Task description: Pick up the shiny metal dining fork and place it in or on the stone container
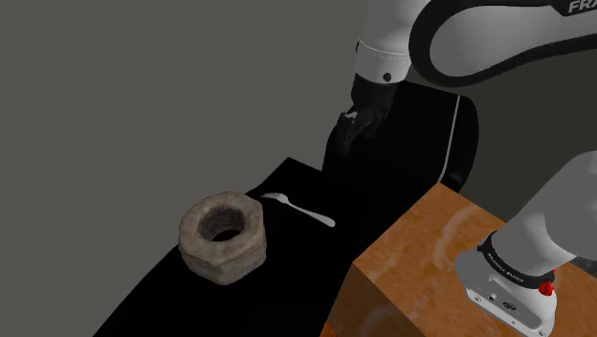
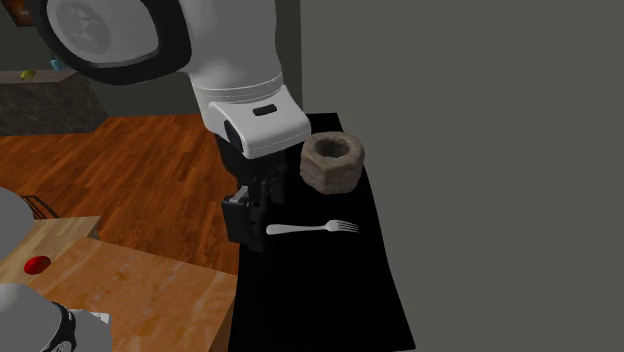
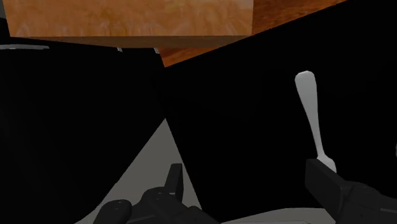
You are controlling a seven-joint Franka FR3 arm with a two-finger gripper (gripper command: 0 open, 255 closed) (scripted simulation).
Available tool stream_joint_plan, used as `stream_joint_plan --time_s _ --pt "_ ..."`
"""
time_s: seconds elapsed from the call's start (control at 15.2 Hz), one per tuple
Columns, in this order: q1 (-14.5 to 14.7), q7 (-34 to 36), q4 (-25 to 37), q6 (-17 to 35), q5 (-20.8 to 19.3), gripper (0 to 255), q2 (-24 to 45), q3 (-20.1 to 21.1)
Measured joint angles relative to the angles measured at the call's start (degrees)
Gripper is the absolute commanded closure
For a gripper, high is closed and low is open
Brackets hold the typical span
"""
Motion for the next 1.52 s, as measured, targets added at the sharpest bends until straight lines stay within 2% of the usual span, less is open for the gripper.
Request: stream_joint_plan --time_s 0.26,0.46,0.73,0.86,0.99,1.52 --pt "-0.38 6.34 1.51 5.84 -1.07 0 6.96 5.01" --pt "-1.36 11.58 4.50 9.40 -3.92 0 13.54 8.49" --pt "-2.11 20.48 8.28 14.32 -10.49 0 23.47 12.66" --pt "-1.53 25.62 10.79 15.63 -14.66 0 28.42 14.06" --pt "-0.96 29.16 12.54 16.93 -18.29 0 32.47 14.22" --pt "0.09 33.34 11.90 21.42 -23.73 0 37.79 13.05"
